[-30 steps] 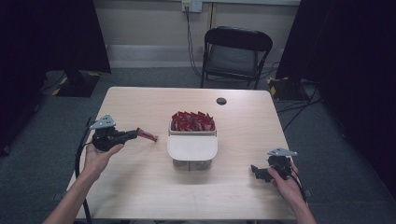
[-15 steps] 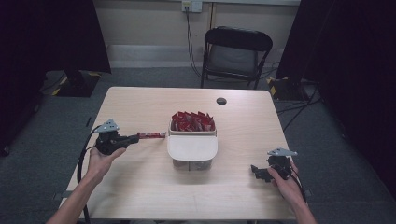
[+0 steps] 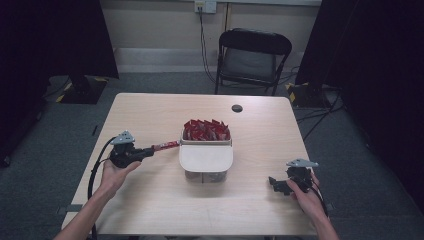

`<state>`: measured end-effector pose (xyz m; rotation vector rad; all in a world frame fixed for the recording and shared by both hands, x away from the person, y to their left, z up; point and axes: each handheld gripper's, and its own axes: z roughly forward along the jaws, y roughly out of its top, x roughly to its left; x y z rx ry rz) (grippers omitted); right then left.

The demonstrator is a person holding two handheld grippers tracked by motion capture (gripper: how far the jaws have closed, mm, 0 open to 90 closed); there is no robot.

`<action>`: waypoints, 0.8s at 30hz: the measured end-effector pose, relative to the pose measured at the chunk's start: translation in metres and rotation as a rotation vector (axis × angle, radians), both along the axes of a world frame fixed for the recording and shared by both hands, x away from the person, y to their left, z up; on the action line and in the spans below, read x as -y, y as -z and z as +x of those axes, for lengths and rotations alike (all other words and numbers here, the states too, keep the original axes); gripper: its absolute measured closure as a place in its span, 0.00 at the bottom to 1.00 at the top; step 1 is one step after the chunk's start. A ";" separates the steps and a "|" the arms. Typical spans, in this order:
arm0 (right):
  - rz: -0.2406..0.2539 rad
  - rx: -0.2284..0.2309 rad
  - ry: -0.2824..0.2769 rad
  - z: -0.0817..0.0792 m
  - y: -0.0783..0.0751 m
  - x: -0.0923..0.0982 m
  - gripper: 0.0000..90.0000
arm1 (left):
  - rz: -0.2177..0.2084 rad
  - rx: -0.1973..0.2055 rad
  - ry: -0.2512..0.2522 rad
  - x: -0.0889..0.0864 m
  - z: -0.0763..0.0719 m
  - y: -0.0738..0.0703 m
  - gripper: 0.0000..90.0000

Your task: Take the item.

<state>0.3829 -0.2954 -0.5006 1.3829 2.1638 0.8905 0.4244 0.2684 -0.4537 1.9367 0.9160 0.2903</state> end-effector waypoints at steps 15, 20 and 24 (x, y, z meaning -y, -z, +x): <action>0.000 0.000 -0.001 0.000 0.000 0.000 0.00 | 0.033 -0.016 -0.027 0.002 0.006 0.008 0.78; 0.000 0.000 -0.001 0.000 0.000 0.000 0.00 | 0.019 -0.007 -0.042 0.001 0.006 0.005 0.72; 0.000 0.000 -0.001 0.000 0.000 0.000 0.00 | 0.009 -0.005 -0.053 0.000 0.003 0.001 0.62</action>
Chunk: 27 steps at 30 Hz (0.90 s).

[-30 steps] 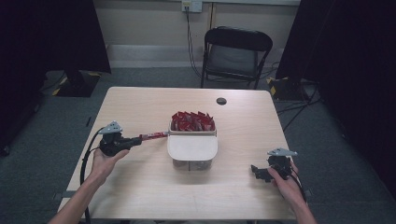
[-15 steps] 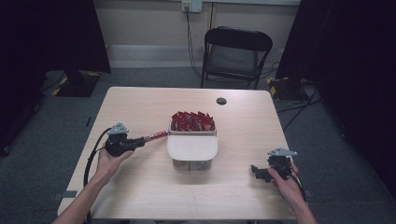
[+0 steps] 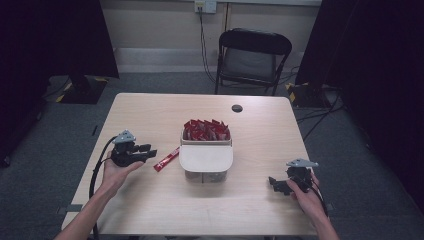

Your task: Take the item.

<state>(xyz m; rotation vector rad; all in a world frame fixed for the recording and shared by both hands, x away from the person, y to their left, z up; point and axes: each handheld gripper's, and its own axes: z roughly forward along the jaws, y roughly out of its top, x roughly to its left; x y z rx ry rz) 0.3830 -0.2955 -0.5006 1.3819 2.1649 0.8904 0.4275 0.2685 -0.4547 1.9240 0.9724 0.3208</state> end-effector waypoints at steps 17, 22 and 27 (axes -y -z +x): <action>0.000 0.000 -0.002 0.000 0.000 0.000 0.00 | 0.063 -0.041 -0.037 -0.016 -0.035 -0.015 0.35; 0.000 0.000 -0.002 0.000 0.000 0.000 0.00 | 0.079 -0.057 -0.052 -0.024 -0.046 -0.014 0.30; 0.000 0.000 -0.002 0.000 0.000 0.000 0.00 | 0.077 -0.075 -0.077 -0.037 -0.056 -0.009 0.25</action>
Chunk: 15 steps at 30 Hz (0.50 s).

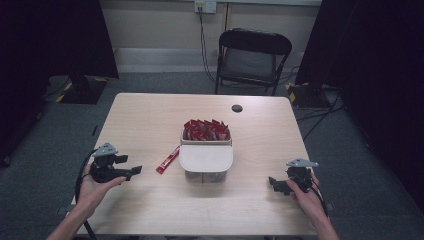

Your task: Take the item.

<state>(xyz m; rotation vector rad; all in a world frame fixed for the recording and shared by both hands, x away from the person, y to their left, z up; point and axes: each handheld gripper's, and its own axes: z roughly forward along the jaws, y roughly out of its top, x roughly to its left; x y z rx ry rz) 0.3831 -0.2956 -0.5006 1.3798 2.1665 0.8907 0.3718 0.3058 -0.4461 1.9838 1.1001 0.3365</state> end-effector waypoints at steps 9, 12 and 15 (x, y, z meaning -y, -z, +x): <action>0.000 0.000 0.000 0.000 0.000 0.000 0.00 | 0.044 -0.101 -0.077 -0.021 -0.003 0.025 0.21; 0.000 0.000 0.000 0.000 0.000 0.000 0.00 | 0.119 -0.110 -0.097 -0.019 -0.004 0.032 0.23; 0.000 0.000 0.000 0.000 0.000 0.000 0.00 | 0.201 -0.100 -0.091 -0.012 -0.003 0.042 0.24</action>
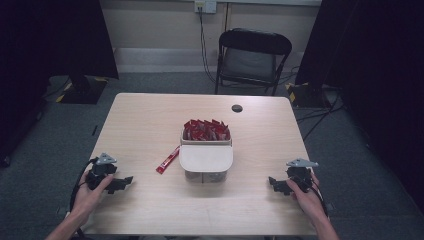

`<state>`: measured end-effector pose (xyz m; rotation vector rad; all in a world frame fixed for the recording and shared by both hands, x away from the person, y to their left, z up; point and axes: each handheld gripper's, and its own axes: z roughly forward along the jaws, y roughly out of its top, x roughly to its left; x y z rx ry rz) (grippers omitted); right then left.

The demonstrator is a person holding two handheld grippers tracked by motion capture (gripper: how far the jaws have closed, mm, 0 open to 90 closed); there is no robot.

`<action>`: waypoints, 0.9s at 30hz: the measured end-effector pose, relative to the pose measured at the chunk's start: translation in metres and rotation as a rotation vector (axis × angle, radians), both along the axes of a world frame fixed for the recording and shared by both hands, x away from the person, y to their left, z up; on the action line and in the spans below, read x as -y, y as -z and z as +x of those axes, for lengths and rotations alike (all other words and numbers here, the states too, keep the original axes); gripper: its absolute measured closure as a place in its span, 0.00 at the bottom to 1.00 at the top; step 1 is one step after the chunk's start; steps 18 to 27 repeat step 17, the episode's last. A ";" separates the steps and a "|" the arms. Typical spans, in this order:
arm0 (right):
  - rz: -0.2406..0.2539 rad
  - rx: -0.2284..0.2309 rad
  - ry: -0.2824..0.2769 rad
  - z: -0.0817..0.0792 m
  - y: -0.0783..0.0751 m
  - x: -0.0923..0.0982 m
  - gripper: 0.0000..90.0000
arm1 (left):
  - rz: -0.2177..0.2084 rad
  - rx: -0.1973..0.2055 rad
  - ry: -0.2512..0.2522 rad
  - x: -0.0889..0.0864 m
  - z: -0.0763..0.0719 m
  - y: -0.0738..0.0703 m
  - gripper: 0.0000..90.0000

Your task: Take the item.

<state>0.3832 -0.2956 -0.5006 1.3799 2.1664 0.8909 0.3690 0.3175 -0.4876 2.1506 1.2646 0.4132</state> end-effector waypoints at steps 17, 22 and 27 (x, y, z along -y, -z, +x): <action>0.000 0.000 0.002 0.000 0.000 0.000 0.00 | -0.031 0.102 -0.043 0.001 0.006 0.015 0.00; 0.000 0.000 0.002 0.000 0.000 0.000 0.00 | -0.031 0.102 -0.043 0.001 0.006 0.015 0.00; 0.000 0.000 0.002 0.000 0.000 0.000 0.00 | -0.031 0.102 -0.043 0.001 0.006 0.015 0.00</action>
